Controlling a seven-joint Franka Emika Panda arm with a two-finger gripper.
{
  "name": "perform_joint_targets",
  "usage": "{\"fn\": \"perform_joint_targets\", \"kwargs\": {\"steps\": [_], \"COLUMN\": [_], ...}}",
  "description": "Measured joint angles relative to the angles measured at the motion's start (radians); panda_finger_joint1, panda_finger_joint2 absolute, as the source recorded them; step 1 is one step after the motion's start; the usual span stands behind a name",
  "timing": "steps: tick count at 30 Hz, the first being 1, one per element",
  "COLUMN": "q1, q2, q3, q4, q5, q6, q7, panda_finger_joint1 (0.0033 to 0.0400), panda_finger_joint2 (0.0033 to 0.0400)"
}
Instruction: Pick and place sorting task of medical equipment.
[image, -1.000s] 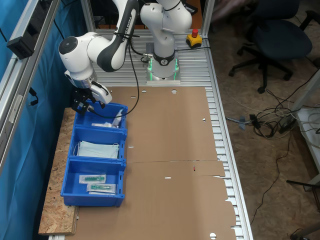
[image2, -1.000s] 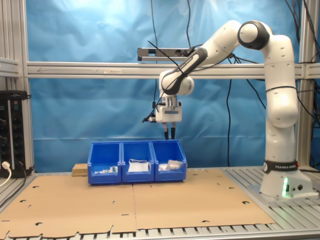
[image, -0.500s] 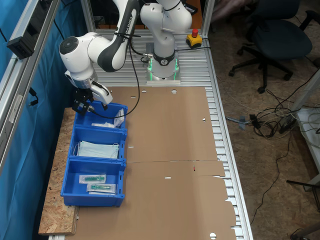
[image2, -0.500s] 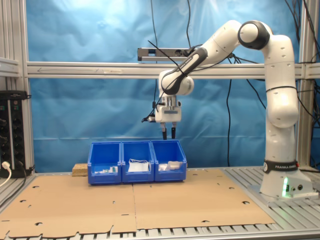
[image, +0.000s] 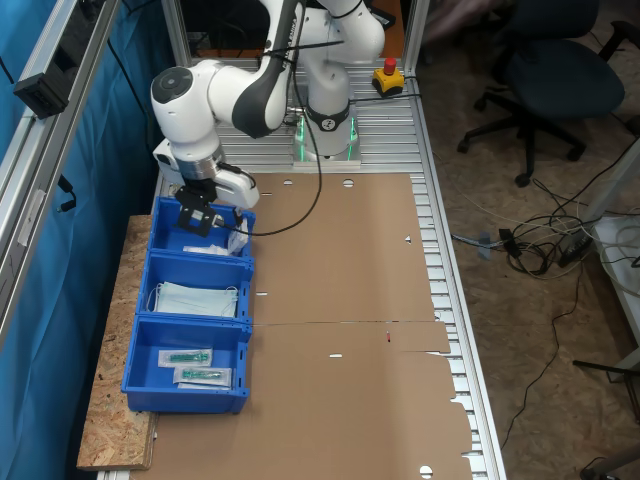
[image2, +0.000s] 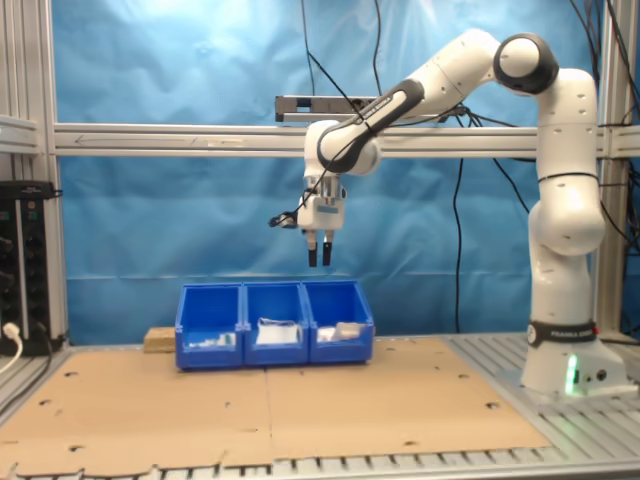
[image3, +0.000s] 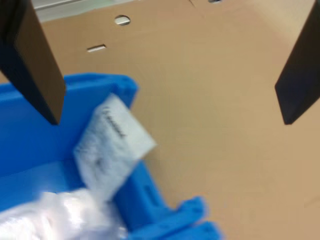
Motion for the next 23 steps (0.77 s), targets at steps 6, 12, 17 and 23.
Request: {"fn": "perform_joint_targets", "kwargs": {"steps": [6, 12, 17, 23], "q1": [0.075, 0.108, 0.124, 0.128], "q2": [-0.059, -0.094, -0.113, -0.116], "q3": [0.051, 0.123, 0.217, 0.283], "q4": [0.001, 0.006, 0.023, 0.062], "q5": [0.000, 0.000, 0.000, 0.000], "q6": [0.000, -0.003, -0.033, -0.100], "q7": [0.000, 0.000, 0.000, 0.000], "panda_finger_joint1": [0.0400, 0.0400, 0.0400, 0.0400], "panda_finger_joint2": [0.0400, 0.0400, 0.0400, 0.0400]}}
